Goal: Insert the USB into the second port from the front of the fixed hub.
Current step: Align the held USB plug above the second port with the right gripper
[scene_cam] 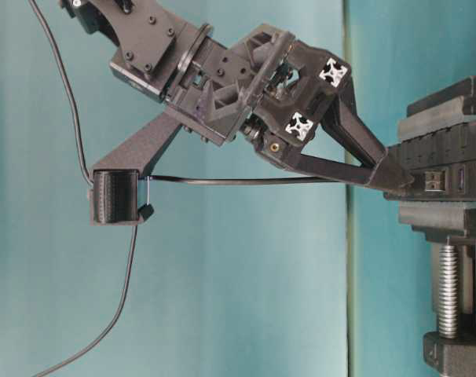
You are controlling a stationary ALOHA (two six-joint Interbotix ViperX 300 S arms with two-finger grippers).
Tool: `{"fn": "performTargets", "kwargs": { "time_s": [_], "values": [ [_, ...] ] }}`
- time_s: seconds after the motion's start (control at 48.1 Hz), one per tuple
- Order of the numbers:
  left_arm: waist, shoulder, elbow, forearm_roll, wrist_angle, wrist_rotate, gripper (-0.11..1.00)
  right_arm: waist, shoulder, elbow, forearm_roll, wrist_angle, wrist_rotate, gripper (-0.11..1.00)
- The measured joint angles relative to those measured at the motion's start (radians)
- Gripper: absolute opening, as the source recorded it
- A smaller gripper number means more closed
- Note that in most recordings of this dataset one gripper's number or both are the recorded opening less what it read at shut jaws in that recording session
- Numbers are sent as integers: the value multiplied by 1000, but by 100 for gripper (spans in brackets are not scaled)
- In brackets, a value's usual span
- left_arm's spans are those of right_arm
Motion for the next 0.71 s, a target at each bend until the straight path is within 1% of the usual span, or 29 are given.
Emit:
{"fn": "performTargets", "kwargs": {
  "time_s": [0.707],
  "values": [
    [-2,2,0,0,2,-2,0,3,29,-3,0,-2,0,8]
  ]
}}
